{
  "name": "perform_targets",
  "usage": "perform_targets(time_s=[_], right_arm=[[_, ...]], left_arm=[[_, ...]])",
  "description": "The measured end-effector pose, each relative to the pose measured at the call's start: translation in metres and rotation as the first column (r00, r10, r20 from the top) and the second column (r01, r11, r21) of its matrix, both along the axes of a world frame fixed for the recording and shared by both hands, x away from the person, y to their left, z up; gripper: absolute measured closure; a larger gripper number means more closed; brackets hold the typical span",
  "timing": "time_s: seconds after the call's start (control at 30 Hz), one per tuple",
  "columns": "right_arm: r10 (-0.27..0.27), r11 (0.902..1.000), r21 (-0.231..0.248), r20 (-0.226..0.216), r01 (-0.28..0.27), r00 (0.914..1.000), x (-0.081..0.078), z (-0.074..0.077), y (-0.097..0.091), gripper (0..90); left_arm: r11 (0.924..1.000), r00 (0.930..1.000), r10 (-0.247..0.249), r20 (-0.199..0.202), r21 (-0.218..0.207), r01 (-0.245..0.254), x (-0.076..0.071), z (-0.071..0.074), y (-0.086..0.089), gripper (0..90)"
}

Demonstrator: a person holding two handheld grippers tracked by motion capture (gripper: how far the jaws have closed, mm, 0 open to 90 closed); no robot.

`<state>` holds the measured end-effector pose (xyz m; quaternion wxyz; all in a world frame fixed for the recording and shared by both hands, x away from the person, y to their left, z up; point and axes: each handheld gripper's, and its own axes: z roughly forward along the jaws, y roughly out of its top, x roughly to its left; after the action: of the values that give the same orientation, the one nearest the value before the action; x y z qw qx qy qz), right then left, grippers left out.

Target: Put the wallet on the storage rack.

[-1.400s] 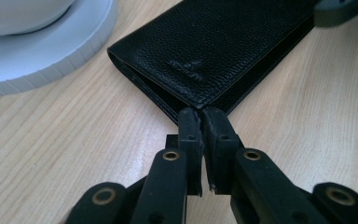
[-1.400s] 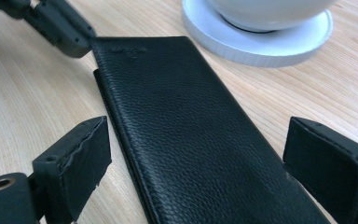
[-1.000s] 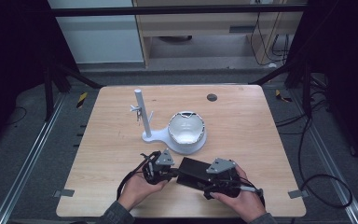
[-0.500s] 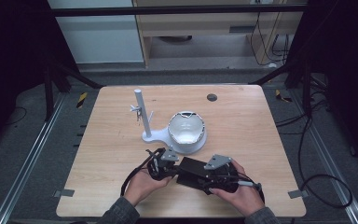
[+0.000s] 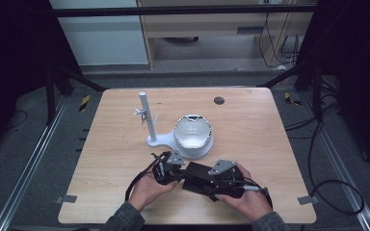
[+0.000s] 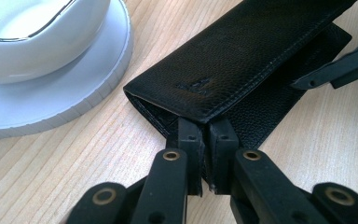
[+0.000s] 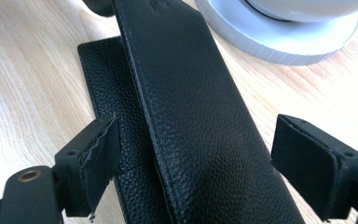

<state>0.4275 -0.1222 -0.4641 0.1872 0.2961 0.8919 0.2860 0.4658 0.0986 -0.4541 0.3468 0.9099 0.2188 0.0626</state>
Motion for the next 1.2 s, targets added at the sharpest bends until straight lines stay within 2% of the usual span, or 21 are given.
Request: perform_targets(time_s=[0.5, 0.7, 0.97, 1.2], right_arm=[[-0.009, 0.9978, -0.065, 0.021, 0.011, 0.9997, 0.0013, -0.0039, 0.0053, 23.9], [-0.012, 0.9975, -0.07, 0.023, 0.013, 0.9997, 0.002, -0.0044, 0.0066, 25.5], [-0.016, 0.9944, -0.103, 0.038, 0.02, 0.9992, 0.0013, -0.0066, 0.007, 34.2], [-0.024, 0.9931, -0.114, 0.053, 0.03, 0.9983, 0.0018, -0.0074, 0.0073, 37.9]], left_arm=[[0.9999, 1.0, 0.001, -0.002, -0.016, -0.001, 0.0023, 0.0049, -0.0016, 86.2], [0.9998, 1.0, 0.002, -0.002, -0.018, -0.002, 0.0027, 0.0056, -0.002, 86.3], [0.9997, 0.9999, 0.006, -0.013, -0.023, -0.007, 0.0034, 0.0062, -0.002, 89.8], [0.9995, 0.9996, 0.006, -0.027, -0.031, -0.007, 0.0038, 0.007, -0.0024, 90.0]])
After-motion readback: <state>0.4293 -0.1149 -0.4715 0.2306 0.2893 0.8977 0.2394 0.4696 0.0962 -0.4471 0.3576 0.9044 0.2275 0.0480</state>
